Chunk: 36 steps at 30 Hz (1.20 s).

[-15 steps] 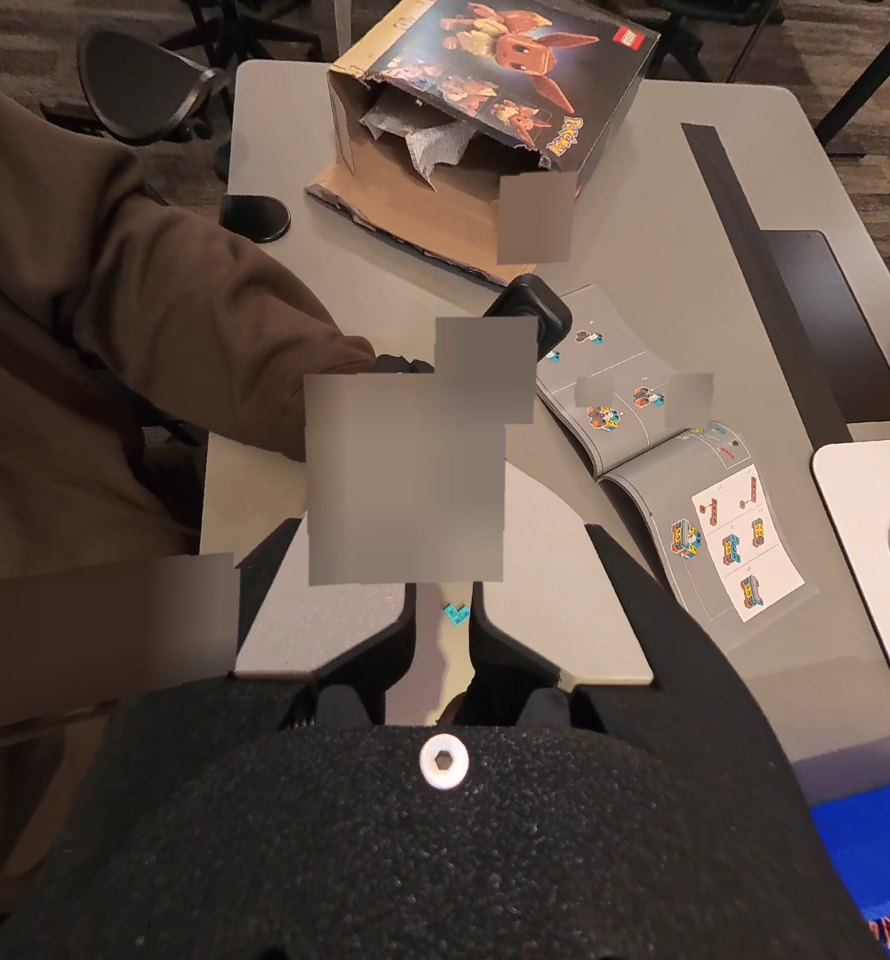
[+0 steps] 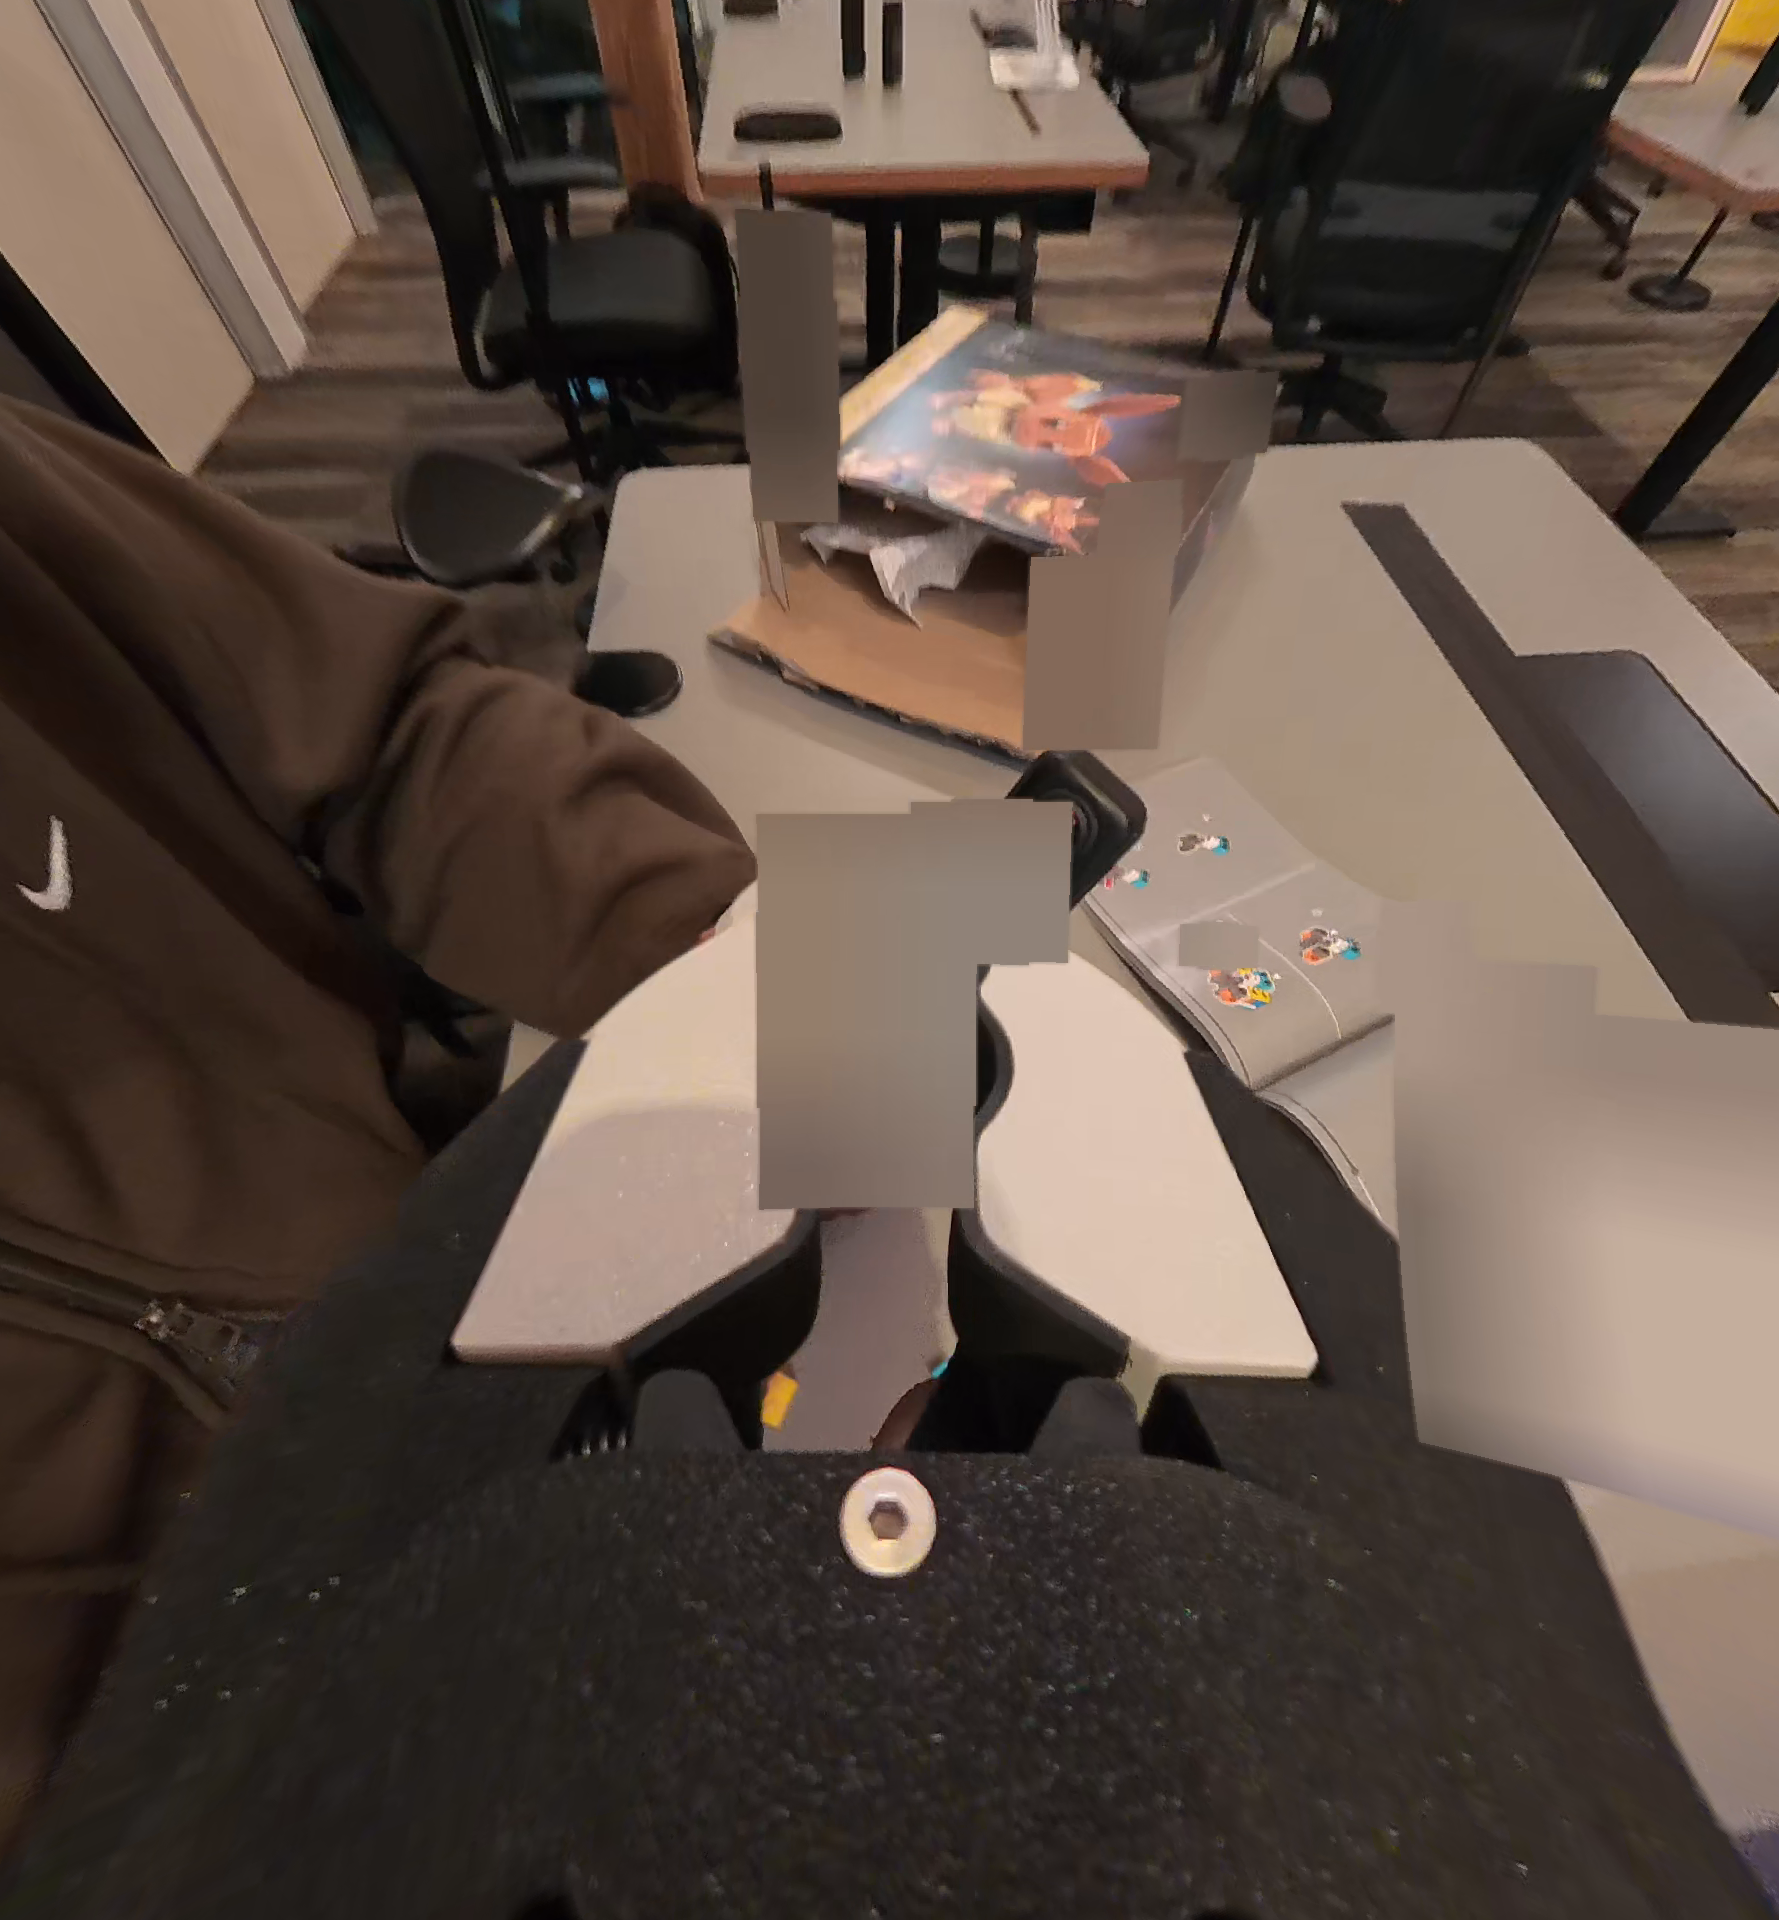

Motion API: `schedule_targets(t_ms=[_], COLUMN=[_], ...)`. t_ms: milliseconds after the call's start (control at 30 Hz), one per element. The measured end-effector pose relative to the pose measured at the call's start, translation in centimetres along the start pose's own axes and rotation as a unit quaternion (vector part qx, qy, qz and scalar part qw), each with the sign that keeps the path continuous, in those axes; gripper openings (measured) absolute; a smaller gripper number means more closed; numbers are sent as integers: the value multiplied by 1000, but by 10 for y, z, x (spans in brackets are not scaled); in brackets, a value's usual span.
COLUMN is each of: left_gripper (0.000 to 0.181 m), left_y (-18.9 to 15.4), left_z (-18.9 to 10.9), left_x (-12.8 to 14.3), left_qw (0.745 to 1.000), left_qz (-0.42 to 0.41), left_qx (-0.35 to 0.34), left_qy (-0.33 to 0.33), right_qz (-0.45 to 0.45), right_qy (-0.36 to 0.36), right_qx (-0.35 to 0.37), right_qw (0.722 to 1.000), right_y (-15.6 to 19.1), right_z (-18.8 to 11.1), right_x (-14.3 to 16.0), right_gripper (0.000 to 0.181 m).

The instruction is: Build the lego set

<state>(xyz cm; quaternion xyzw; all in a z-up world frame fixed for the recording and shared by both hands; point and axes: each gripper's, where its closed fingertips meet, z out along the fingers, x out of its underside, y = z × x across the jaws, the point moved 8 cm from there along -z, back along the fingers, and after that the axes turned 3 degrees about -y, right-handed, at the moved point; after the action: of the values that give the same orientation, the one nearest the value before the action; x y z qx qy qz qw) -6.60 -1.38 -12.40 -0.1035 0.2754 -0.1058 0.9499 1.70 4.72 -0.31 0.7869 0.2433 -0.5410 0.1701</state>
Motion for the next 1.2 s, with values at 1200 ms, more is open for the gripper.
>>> schedule_targets(t_ms=[1200], left_gripper=[39], left_y=[5], left_z=[1], left_x=[5], left_qw=[999], left_qz=[-16], left_qx=[0], left_qy=[36], right_qz=[217], right_qy=[-147], right_qx=[-166], right_qw=[951], right_y=[-24], right_z=[10], right_x=[61], right_gripper=[21])
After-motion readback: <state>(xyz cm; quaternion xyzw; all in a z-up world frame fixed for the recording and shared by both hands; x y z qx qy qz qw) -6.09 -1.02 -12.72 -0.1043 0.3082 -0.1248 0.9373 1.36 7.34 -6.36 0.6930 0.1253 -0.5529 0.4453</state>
